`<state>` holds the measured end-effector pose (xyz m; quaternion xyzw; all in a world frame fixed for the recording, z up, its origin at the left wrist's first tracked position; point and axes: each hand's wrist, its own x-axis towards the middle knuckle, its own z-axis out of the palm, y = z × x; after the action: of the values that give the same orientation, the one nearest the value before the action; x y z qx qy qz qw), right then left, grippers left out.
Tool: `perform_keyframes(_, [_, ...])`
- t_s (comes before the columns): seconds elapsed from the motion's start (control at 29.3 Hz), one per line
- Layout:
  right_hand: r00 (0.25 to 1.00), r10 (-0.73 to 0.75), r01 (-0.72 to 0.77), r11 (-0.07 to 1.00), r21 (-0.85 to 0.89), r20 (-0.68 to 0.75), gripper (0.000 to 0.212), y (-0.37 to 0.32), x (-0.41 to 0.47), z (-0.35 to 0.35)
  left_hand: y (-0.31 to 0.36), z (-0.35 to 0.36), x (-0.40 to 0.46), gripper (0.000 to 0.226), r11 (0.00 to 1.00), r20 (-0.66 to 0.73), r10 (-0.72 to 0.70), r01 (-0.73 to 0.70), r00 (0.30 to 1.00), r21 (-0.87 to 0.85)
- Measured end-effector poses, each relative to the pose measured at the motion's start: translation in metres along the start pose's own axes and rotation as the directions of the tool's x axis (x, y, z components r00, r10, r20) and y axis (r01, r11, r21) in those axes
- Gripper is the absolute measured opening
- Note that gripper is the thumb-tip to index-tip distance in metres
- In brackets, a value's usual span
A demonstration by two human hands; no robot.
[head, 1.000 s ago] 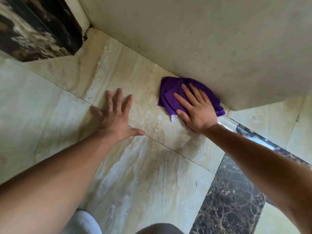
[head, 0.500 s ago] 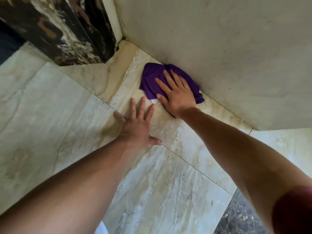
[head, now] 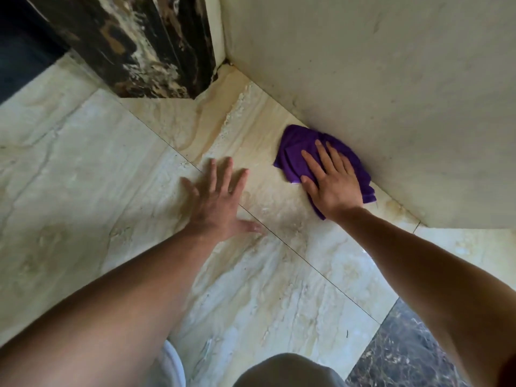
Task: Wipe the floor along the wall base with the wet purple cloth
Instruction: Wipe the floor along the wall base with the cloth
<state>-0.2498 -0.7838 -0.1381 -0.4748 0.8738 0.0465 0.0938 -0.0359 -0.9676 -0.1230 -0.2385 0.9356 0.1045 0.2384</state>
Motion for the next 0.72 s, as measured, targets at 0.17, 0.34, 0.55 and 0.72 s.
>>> perform_keyframes(0.17, [0.995,-0.091,0.092,0.996,0.016,-0.039,0.06,-0.035,0.067,-0.008,-0.016,0.011,0.0,0.134,0.999,-0.032,-0.03,0.028,0.999,-0.034])
perform_keyframes(0.34, [0.991,-0.121,0.123,0.992,0.025,-0.061,0.062,-0.075,0.129,-0.021,-0.013,0.011,-0.004,0.132,0.999,-0.073,-0.017,0.013,0.997,-0.052])
perform_keyframes(0.55, [0.991,-0.106,0.111,0.992,0.06,-0.081,0.062,-0.114,0.18,-0.032,-0.014,0.014,-0.001,0.133,0.999,-0.073,-0.025,0.023,0.997,-0.026])
perform_keyframes(0.72, [0.994,-0.106,0.106,0.994,0.023,-0.002,0.062,-0.114,0.173,-0.041,-0.035,0.003,-0.006,0.131,0.996,-0.016,-0.01,0.008,1.0,-0.085])
